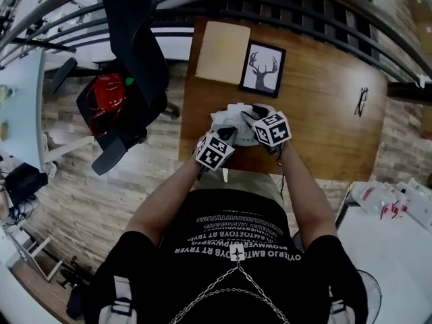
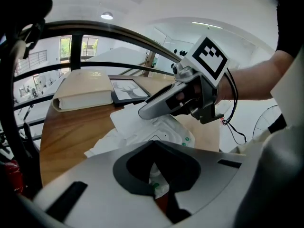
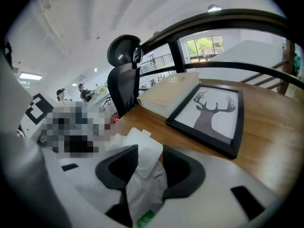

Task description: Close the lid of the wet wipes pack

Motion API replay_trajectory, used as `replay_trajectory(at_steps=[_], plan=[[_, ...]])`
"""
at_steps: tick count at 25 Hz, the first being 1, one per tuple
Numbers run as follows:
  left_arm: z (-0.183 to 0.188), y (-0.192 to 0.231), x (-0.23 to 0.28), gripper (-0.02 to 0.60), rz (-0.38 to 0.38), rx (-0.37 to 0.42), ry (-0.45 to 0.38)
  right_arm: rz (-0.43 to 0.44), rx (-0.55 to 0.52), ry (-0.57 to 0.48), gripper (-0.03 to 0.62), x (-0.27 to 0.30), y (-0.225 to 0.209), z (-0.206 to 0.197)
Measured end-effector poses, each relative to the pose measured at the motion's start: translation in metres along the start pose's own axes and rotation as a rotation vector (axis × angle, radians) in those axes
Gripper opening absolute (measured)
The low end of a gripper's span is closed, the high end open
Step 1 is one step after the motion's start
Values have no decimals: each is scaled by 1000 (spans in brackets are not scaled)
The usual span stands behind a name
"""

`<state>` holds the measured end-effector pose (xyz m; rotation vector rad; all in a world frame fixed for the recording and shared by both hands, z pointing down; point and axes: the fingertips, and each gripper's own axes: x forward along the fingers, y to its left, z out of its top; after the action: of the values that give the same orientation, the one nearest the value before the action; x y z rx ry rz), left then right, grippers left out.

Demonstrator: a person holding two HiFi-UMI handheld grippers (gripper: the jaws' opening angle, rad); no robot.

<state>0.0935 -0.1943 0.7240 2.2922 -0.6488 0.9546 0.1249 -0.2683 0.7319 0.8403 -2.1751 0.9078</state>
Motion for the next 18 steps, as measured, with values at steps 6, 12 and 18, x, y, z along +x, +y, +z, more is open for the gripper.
replay_trajectory(at_steps=[6, 12, 18], plan=[[-4, 0, 2, 28, -27, 5, 21, 37, 74, -32, 156, -14, 10, 6], [-9, -9, -9, 28, -97, 42, 65, 105, 112, -36, 153, -31, 26, -5], [-22, -2, -36, 28, -67, 39, 75, 85, 95, -40, 171, -39, 45, -22]])
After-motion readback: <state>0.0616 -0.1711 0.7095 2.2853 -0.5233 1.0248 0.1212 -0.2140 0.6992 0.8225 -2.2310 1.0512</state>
